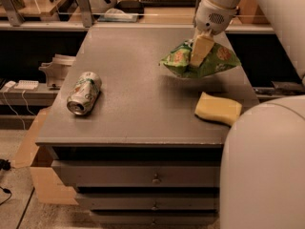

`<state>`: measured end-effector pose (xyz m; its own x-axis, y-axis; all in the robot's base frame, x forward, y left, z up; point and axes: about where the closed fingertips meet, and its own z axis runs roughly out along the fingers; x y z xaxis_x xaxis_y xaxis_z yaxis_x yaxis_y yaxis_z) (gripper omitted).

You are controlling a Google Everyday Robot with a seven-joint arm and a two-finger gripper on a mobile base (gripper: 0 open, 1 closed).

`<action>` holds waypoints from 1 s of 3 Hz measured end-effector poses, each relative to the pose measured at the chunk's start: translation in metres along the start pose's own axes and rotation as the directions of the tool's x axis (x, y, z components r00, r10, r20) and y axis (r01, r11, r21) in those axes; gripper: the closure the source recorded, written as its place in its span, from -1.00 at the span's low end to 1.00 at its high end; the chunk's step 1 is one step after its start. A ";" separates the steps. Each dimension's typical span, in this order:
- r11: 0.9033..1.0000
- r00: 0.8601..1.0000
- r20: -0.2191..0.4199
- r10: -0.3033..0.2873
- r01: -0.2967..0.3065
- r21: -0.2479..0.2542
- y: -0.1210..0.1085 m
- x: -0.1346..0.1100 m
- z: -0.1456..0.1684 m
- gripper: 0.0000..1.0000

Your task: Move green rice chip bag near sponge

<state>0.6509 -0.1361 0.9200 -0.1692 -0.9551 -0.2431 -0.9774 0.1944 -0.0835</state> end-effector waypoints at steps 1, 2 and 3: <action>0.998 0.998 -0.027 0.061 -0.062 -0.027 0.015 0.015 0.004 1.00; 0.993 0.994 -0.040 0.102 -0.104 -0.052 0.028 0.025 0.012 1.00; 0.988 0.990 -0.048 0.132 -0.135 -0.072 0.035 0.032 0.021 0.66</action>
Offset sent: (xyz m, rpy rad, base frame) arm -0.0790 -0.0319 -0.0322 -0.0557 0.2298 -0.1150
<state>0.6141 -0.1556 0.8893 -0.3028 -0.9307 -0.2051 -0.9521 0.3052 0.0203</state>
